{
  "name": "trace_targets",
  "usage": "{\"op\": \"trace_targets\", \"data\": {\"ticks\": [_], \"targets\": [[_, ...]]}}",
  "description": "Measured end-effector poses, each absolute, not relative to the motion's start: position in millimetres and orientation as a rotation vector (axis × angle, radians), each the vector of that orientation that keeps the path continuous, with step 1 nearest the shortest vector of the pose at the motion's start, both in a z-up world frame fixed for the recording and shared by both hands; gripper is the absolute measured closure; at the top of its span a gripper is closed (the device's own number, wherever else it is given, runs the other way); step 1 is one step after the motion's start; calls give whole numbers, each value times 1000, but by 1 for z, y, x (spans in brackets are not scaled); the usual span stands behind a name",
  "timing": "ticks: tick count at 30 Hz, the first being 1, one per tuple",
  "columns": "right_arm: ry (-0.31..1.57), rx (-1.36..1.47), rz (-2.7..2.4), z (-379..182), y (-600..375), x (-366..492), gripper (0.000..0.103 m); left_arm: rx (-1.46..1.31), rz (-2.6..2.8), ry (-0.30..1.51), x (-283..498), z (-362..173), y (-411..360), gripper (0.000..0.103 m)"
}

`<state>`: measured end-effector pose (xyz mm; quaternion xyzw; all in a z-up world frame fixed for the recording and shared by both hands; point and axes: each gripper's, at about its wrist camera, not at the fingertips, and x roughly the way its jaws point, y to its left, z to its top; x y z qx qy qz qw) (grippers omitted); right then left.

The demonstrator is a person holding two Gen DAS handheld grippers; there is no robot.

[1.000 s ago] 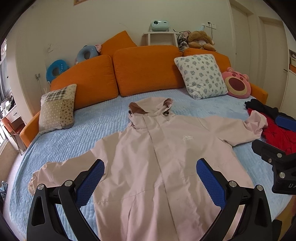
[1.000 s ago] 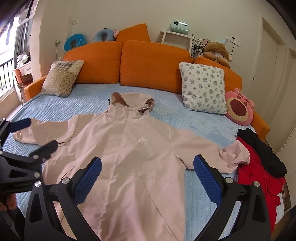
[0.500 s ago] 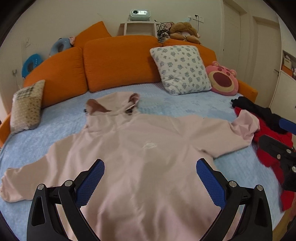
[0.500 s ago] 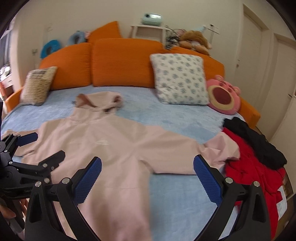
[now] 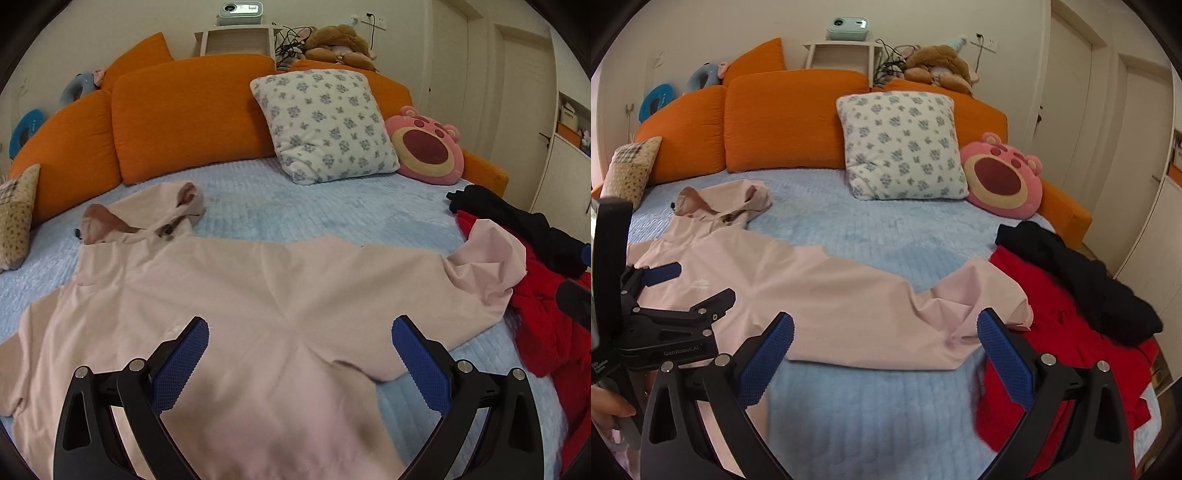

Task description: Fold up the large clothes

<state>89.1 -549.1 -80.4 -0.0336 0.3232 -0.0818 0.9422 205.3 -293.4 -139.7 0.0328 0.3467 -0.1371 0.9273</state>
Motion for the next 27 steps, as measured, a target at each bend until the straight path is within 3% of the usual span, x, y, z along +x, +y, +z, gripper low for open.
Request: {"op": "trace_targets", "data": {"ticks": [2, 3, 4, 6, 7, 27], "targets": [[662, -52, -160, -85, -568, 97, 5, 87, -274, 737, 218, -156, -306, 5], [671, -48, -162, -88, -577, 101, 5, 94, -272, 752, 223, -161, -309, 18], [672, -43, -161, -90, -585, 103, 5, 105, -273, 790, 231, -173, -315, 51], [680, -24, -151, -95, -607, 110, 5, 117, -267, 866, 244, -192, -319, 83], [682, -15, -146, -96, -615, 112, 5, 112, -252, 889, 249, -202, -320, 89], [910, 167, -207, -169, -749, 193, 5, 149, -221, 870, 256, -225, -327, 86]]}}
